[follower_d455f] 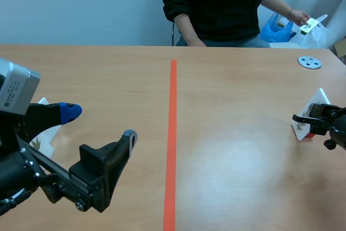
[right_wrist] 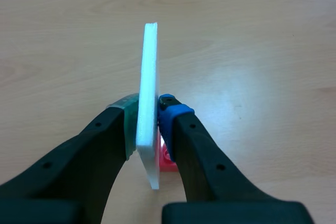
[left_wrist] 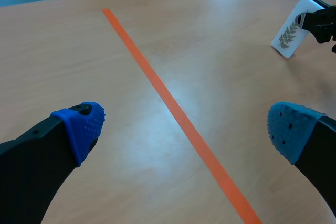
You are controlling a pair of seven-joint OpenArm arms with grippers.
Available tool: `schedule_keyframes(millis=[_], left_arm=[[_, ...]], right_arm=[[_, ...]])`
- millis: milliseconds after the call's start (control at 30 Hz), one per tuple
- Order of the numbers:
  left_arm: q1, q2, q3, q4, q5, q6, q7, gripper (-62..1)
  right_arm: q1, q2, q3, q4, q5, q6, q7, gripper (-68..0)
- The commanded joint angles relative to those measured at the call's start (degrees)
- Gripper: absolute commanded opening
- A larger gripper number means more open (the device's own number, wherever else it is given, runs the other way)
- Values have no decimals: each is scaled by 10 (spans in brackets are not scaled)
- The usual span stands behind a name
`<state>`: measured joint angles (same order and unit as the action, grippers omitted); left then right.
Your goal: Sort the leaf by its shape. The table is split by an orange tape line. A compound leaf with several leaflets goes to the left side, a simple leaf with one blade goes to the right side. Return to the home posture when a red brick is placed on the table.
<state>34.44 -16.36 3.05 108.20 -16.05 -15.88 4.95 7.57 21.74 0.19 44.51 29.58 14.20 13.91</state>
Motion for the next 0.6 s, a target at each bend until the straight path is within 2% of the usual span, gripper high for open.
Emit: schedule_keyframes(millis=[0,67,333,500,567], left_arm=[[0,1,-2,2,-4,1,-8,14],[0,1,-2,2,-4,1,-8,14],[0,1,-2,2,-4,1,-8,14],[0,1,-2,2,-4,1,-8,14],[0,1,-2,2,-4,1,-8,14]], right_arm=[[7,12,2,13,4,1,11,-550],[7,12,2,13,4,1,11,-493],[7,14,2,17,3,3,37,-184],[-9,22,8,66,-1,4,-3,-141],[-24,24,16,105,-8,4,-29,-87]])
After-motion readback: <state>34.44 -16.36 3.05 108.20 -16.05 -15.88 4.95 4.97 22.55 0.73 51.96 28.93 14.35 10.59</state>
